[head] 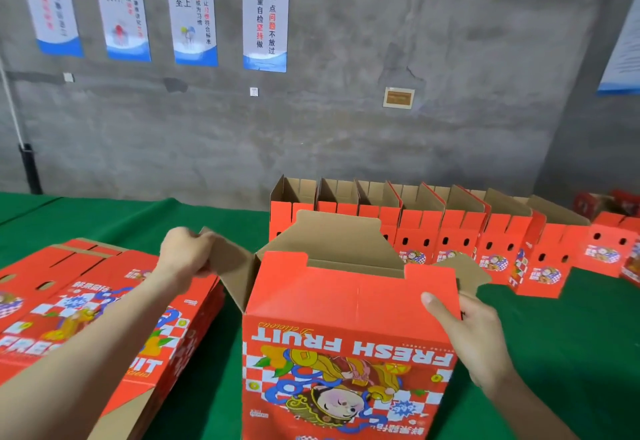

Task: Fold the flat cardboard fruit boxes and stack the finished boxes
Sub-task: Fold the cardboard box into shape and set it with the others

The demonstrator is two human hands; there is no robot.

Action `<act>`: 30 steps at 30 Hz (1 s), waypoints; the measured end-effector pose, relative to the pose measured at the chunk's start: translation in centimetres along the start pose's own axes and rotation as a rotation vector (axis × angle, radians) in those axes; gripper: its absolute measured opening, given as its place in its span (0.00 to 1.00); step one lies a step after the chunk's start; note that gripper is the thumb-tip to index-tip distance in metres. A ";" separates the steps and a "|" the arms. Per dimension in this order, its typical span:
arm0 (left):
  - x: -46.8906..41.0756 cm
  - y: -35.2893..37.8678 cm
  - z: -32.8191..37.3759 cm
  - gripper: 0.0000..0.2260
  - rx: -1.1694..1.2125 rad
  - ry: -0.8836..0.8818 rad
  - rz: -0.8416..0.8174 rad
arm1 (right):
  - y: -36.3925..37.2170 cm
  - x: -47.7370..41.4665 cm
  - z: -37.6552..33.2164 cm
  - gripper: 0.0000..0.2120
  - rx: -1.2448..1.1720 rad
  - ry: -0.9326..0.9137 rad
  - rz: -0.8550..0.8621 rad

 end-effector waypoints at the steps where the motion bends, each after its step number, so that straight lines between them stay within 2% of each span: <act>1: 0.1 0.1 -0.5 0.16 0.067 -0.031 0.007 | 0.0 -0.2 0.0 0.06 -0.049 0.010 -0.004; 5: 2.2 1.1 -1.7 0.14 0.256 -0.107 0.003 | 0.4 -0.7 0.7 0.05 -0.113 0.091 -0.030; 8: 4.9 2.3 -2.7 0.07 0.407 -0.148 -0.061 | 0.4 -0.8 1.6 0.07 -0.163 0.172 -0.028; 9: 6.0 2.8 -2.9 0.03 0.492 -0.167 -0.134 | 0.4 -0.8 1.8 0.07 -0.184 0.189 -0.022; 10: 7.2 3.3 -3.1 0.04 0.560 -0.187 -0.242 | 0.4 -0.9 2.0 0.08 -0.199 0.201 -0.017; 12: 9.3 4.5 -3.5 0.15 0.601 -0.247 -0.490 | 0.4 -1.0 2.2 0.07 -0.200 0.224 -0.014; 14: 10.7 5.5 -3.6 0.13 0.600 -0.291 -0.597 | 0.5 -1.2 2.3 0.04 -0.184 0.234 -0.010; 16: 11.2 6.2 -3.3 0.08 0.651 -0.346 -0.567 | 0.5 -1.1 2.1 0.02 -0.145 0.206 0.009; 17: 11.2 6.3 -3.0 0.08 0.664 -0.361 -0.538 | 0.4 -1.1 2.1 0.06 -0.077 0.181 0.020; 19: 11.0 6.5 -2.9 0.09 0.631 -0.352 -0.491 | 0.4 -0.7 2.1 0.23 0.111 0.123 0.026; 21: 10.9 6.1 -2.8 0.11 0.562 -0.316 -0.452 | 0.4 -0.2 1.9 0.32 0.205 0.046 0.020; 26: 10.7 5.3 -2.2 0.27 0.452 -0.096 -0.390 | 0.2 0.1 1.2 0.28 0.260 -0.145 -0.003; 28: 10.5 5.0 -2.2 0.34 0.398 0.004 -0.374 | 0.5 0.4 1.0 0.26 0.294 -0.206 -0.077; 30: 10.8 4.8 -2.5 0.36 0.330 0.121 -0.365 | 1.0 0.8 0.9 0.26 0.313 -0.238 -0.159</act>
Point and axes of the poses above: each hand's wrist, its own x-axis away from the middle knuckle, its own y-axis out of the palm, z = x × y, the point moved 1 cm from there along -x, towards the middle knuckle, and after that the axes turned 4 degrees about y, right-handed, at the moved point
